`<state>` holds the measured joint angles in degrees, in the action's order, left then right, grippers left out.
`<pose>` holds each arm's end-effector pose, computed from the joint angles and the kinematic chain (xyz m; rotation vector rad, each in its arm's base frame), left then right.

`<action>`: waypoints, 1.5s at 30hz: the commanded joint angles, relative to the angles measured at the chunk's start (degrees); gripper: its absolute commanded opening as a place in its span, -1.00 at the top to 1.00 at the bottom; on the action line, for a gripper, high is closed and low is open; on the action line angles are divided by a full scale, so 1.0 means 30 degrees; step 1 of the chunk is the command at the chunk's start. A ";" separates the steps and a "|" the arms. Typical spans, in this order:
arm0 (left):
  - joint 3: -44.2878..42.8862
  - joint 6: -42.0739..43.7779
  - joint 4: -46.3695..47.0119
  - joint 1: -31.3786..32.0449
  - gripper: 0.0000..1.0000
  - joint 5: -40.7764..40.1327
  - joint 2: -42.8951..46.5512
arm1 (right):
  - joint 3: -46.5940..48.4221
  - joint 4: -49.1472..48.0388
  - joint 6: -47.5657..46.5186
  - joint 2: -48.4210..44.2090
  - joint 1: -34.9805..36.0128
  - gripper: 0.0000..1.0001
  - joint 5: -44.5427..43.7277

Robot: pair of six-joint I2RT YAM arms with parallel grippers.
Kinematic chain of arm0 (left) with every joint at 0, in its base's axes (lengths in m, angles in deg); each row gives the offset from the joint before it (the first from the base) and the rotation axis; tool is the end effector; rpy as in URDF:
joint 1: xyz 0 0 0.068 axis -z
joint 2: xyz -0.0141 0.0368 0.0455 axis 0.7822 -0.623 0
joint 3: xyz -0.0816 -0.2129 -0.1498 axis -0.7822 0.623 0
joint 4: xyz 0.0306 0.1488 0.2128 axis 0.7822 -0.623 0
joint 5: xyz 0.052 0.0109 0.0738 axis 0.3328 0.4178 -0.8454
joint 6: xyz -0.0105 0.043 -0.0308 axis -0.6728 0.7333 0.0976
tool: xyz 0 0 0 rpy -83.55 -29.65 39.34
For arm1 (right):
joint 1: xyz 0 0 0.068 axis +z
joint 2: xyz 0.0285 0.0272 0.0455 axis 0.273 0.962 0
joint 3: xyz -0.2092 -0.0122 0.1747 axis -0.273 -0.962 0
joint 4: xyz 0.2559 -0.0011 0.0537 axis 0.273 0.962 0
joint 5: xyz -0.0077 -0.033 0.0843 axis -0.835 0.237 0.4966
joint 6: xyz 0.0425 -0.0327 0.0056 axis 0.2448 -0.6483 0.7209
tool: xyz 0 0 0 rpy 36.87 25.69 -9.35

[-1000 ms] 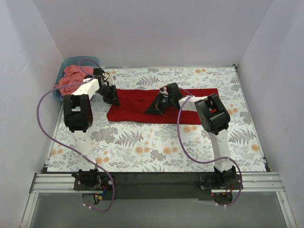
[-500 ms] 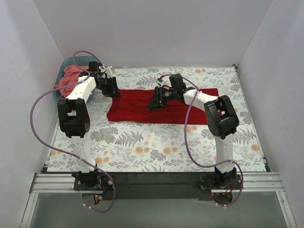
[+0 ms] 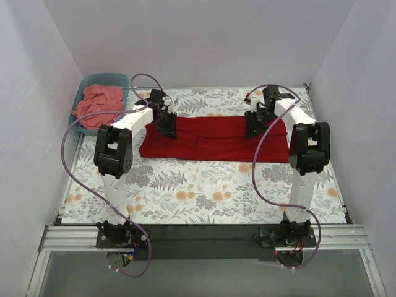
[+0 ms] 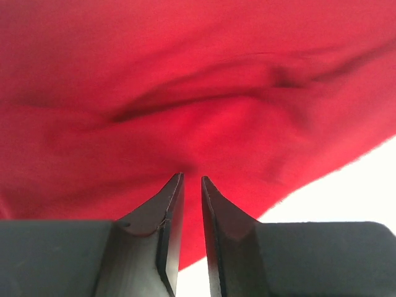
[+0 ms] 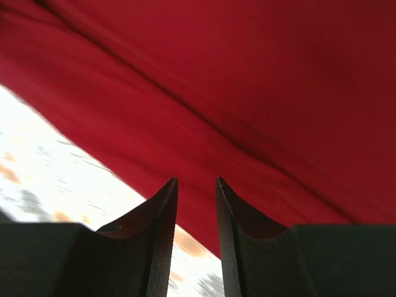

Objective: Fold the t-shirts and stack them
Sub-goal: Fold the tshirt

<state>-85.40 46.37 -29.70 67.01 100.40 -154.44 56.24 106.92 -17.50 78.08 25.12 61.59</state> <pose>0.4220 -0.1305 0.1937 -0.5372 2.8116 -0.7491 0.4290 0.0869 0.2032 -0.5850 2.6293 0.6593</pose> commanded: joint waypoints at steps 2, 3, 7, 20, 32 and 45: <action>-0.0082 -0.0523 -0.0428 -0.0526 0.69 -0.2550 -0.0997 | 0.0119 0.2793 -0.4861 0.0060 -0.1304 0.27 -0.4819; -0.0141 -0.0553 -0.0457 -0.0526 0.70 -0.2639 -0.1376 | 0.0325 0.2677 -0.5240 0.0177 -0.1480 0.28 -0.5637; -0.0376 -0.0670 -0.0633 -0.0555 0.70 -0.2582 -0.1994 | 0.3133 0.2589 -0.6385 0.1405 -0.2183 0.30 -0.6114; -0.2832 0.0265 -0.0779 -0.0613 0.73 -0.4105 -0.4863 | 0.4755 0.2413 -0.7148 0.4018 -0.2185 0.41 -0.7287; -1.3674 0.3080 -0.0347 -0.0672 0.60 -0.5511 -1.0432 | -0.5978 0.2441 -0.7764 -0.2304 -0.0373 0.49 -0.5215; -0.9286 0.0385 0.6253 -0.0672 0.11 -0.2761 -0.3434 | -0.4743 0.3058 -0.7556 -0.5304 0.1741 0.49 -0.3564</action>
<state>-116.19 49.38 -14.54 65.07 88.95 -175.73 39.26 115.60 -38.66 59.96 30.72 51.34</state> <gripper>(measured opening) 0.447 0.261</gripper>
